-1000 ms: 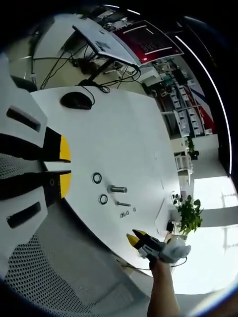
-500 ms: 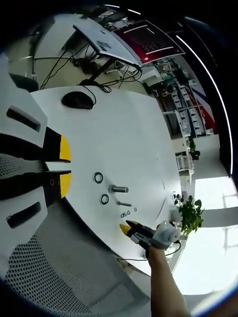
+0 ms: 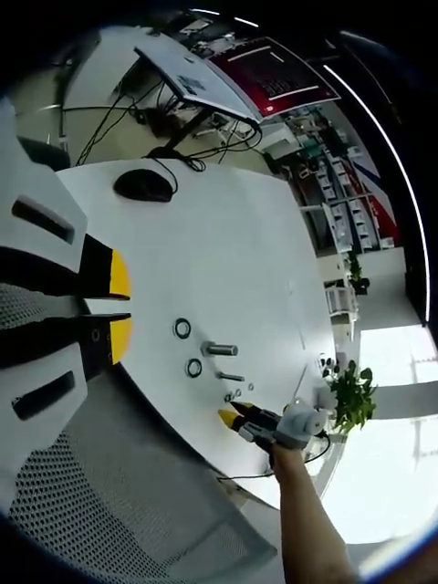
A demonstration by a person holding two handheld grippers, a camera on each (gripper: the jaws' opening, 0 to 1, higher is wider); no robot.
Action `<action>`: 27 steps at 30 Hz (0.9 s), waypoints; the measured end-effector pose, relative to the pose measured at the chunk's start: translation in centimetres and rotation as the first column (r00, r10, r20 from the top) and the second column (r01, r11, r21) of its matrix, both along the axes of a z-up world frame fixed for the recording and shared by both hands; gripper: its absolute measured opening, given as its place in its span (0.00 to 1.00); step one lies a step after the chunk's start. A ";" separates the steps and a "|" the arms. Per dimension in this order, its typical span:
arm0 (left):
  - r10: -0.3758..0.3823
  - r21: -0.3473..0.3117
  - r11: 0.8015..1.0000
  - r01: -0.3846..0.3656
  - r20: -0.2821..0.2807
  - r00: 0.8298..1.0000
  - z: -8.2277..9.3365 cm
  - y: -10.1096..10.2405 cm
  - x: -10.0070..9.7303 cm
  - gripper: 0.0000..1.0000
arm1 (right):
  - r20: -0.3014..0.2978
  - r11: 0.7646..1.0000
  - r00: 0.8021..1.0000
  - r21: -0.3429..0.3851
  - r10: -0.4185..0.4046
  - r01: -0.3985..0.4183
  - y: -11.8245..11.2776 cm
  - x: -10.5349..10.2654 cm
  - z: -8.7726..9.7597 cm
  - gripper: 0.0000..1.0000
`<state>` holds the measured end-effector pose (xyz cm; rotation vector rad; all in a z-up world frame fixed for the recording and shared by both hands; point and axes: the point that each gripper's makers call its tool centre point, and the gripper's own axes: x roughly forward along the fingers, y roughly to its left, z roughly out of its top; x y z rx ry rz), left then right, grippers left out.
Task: Place the washer onto the threaded stud by aligning its center hole with the stud, sliding it down to the base, and recovering from edge contact or off-axis alignment until the washer reaches the visible bottom stop.
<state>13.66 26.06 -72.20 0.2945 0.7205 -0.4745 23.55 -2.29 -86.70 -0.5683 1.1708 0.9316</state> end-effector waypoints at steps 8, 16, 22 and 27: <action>-0.003 0.004 1.000 0.003 -0.006 1.000 -0.1 0.0 -0.1 0.03 | 0.036 0.995 0.996 -0.051 0.088 -0.086 0.4 0.6 -0.1 0.26; -0.005 0.005 1.000 0.005 -0.006 1.000 -0.1 0.0 -0.1 0.03 | 0.035 0.980 0.985 -0.113 0.166 -0.162 0.4 0.8 -0.2 0.23; -0.006 0.003 1.000 0.006 -0.005 1.000 -0.1 0.0 -0.1 0.03 | 0.030 0.977 0.983 -0.120 0.179 -0.174 0.2 1.0 -0.2 0.20; -0.006 0.003 1.000 0.006 -0.004 1.000 -0.1 0.0 -0.1 0.03 | 0.039 0.981 0.986 -0.118 0.161 -0.156 0.1 1.4 -0.3 0.16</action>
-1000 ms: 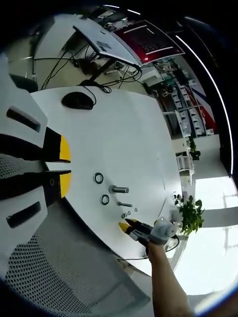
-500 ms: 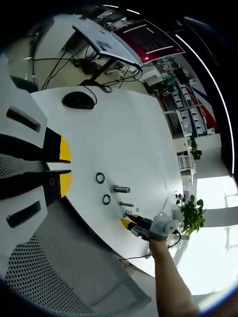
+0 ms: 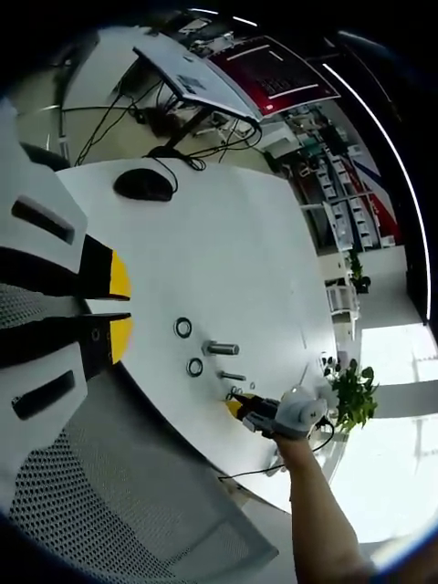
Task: Place the washer onto the threaded stud by aligning its center hole with the stud, sliding it down to the base, and recovering from edge contact or off-axis alignment until the washer reaches the visible bottom stop.
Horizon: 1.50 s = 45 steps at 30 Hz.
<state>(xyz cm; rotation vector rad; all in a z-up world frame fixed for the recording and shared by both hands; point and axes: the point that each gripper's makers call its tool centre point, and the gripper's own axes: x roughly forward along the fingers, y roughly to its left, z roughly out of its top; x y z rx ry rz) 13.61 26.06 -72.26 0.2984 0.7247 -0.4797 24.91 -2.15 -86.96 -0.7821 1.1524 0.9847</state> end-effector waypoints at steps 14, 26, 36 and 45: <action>0.002 0.001 1.000 -0.002 0.000 1.000 0.0 0.0 0.0 0.03 | 0.003 0.999 1.000 0.024 -0.026 0.026 0.0 0.0 0.0 0.14; 0.004 -0.001 1.000 -0.004 0.004 1.000 0.1 0.0 0.1 0.03 | -0.018 1.000 1.000 0.029 -0.008 0.009 0.4 -0.5 0.9 0.14; 0.003 -0.004 1.000 -0.003 0.010 1.000 0.2 0.0 0.2 0.03 | -0.028 0.999 0.999 0.041 0.026 -0.025 1.0 -1.3 2.9 0.14; 0.003 -0.005 1.000 -0.003 0.012 1.000 0.2 0.0 0.2 0.03 | -0.050 0.998 0.998 0.058 0.038 -0.035 2.2 -1.9 4.7 0.14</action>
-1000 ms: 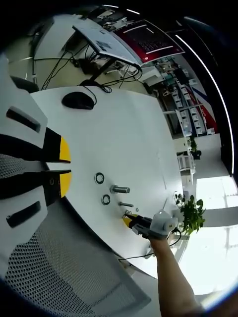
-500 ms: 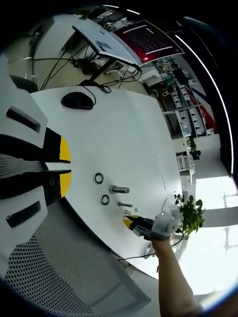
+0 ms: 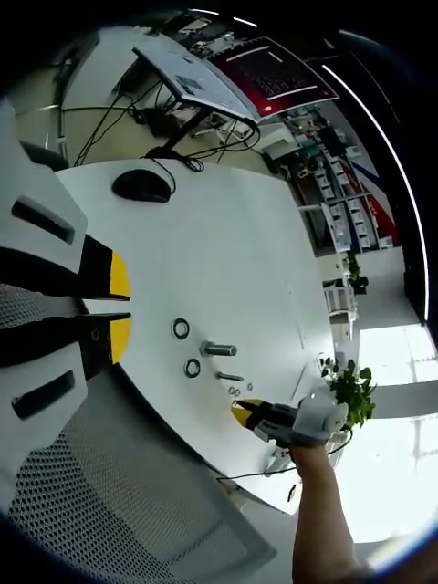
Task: Place the washer onto the threaded stud by aligning its center hole with the stud, sliding it down to the base, and recovering from edge contact or off-axis alignment until the washer reaches the visible bottom stop.
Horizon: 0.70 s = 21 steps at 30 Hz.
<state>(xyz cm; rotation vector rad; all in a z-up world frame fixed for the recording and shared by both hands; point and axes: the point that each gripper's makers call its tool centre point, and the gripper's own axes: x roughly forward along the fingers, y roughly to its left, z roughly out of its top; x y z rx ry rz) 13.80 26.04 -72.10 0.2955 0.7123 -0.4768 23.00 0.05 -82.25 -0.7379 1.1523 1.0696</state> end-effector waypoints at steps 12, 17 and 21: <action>0.000 -0.003 1.000 0.000 0.005 1.000 0.1 0.0 0.0 0.03 | 0.015 0.999 1.000 0.046 0.010 -0.011 2.1 0.5 2.1 0.14; 0.000 -0.005 1.000 0.000 0.007 1.000 0.1 -0.1 0.0 0.03 | 0.048 0.999 0.999 0.050 0.014 -0.016 2.6 1.0 2.5 0.14; -0.001 -0.006 1.000 0.001 0.009 1.000 0.2 -0.1 0.0 0.03 | 0.069 0.998 0.998 0.061 0.005 -0.010 3.0 1.4 2.7 0.14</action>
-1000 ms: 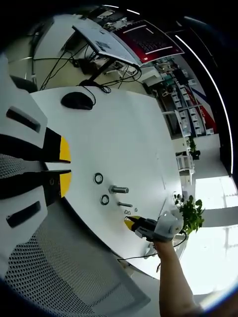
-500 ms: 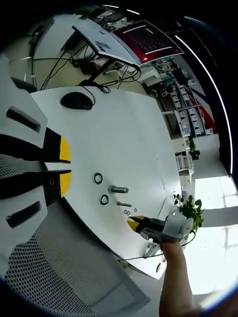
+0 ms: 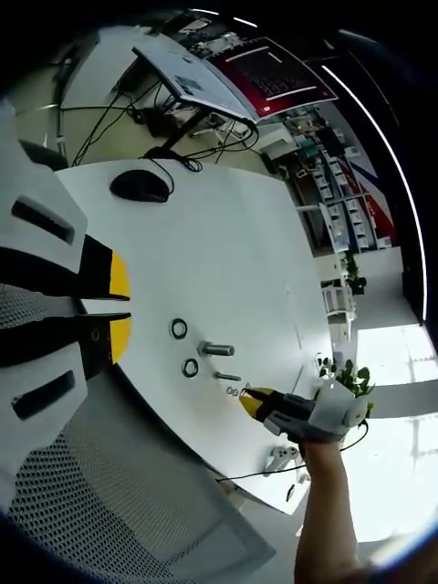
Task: Place the washer onto the threaded stud by aligning its center hole with the stud, sliding it down to the base, and recovering from edge contact or off-axis alignment until the washer reaches the visible bottom stop.
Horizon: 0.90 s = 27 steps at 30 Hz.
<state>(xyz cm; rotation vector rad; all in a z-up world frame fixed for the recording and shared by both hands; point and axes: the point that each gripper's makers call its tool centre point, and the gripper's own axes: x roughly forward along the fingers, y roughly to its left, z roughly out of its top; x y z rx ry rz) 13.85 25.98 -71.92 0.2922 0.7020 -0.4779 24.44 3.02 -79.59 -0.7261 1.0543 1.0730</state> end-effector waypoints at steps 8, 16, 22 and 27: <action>0.000 -0.003 1.000 0.000 0.000 1.000 0.0 0.0 0.0 0.03 | 0.056 1.000 0.998 0.000 -0.010 0.010 0.5 1.2 -0.2 0.14; -0.001 -0.002 1.000 0.001 -0.002 1.000 0.0 0.0 0.0 0.03 | 0.050 1.000 0.999 -0.001 -0.009 0.009 1.1 1.4 -1.1 0.14; 0.000 -0.002 1.000 0.000 -0.003 1.000 0.0 0.0 0.0 0.03 | 0.043 1.000 0.999 -0.004 -0.010 0.010 1.1 1.6 -1.3 0.14; 0.000 -0.003 1.000 0.000 -0.003 1.000 0.0 0.0 0.0 0.03 | 0.038 1.000 0.999 -0.008 -0.011 0.011 1.0 1.7 -1.5 0.14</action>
